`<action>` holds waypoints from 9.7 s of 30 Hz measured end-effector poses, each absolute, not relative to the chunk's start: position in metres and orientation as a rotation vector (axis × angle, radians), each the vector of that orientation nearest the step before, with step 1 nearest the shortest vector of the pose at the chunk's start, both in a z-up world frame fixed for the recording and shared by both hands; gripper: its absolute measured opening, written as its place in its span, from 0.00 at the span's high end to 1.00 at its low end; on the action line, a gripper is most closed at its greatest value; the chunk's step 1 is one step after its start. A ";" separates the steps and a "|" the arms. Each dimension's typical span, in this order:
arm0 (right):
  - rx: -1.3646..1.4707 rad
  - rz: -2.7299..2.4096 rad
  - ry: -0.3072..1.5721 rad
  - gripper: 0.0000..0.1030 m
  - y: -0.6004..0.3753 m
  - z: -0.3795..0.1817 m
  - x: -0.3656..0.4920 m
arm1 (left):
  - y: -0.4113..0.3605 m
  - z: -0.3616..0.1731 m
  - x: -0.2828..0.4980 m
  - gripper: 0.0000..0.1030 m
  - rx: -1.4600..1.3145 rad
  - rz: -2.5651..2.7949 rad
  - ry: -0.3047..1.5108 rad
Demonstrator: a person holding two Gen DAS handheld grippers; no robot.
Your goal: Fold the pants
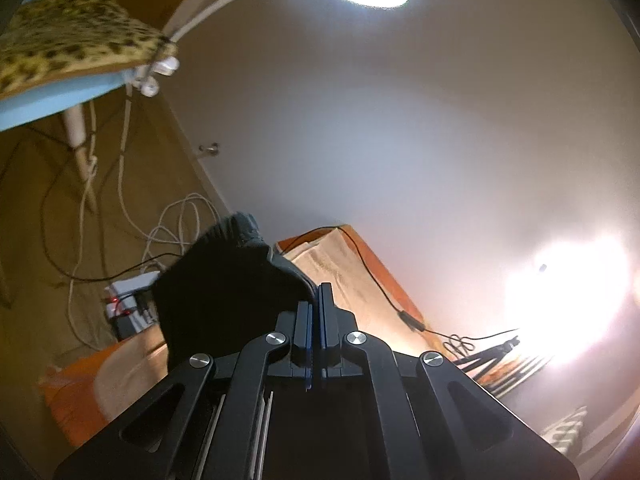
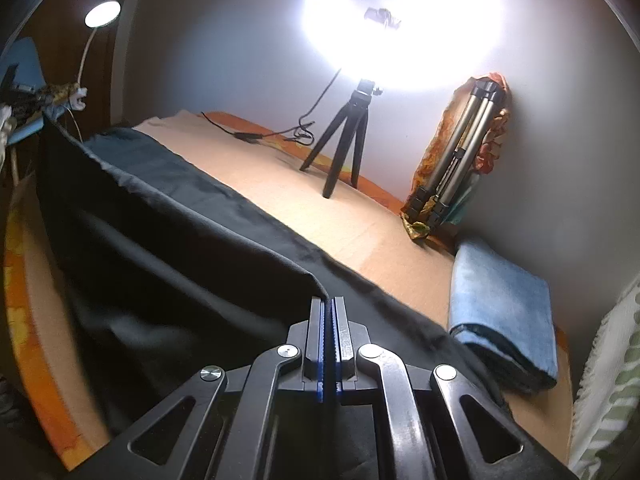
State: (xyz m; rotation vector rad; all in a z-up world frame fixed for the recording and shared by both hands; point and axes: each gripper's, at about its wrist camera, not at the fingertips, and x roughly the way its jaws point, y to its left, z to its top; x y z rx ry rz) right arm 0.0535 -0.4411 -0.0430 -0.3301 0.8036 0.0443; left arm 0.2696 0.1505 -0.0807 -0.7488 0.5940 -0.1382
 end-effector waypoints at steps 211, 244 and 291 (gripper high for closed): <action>0.133 0.195 0.839 0.38 -0.467 -0.001 0.087 | 0.008 -0.065 0.220 0.60 -0.183 -0.349 0.883; -0.220 0.792 1.109 0.55 -0.025 -0.096 0.239 | 0.166 -0.154 0.394 0.53 -0.676 -0.325 1.013; -0.201 0.739 1.132 1.00 -0.028 -0.119 0.256 | 0.191 -0.191 0.395 0.47 -0.939 -0.220 1.095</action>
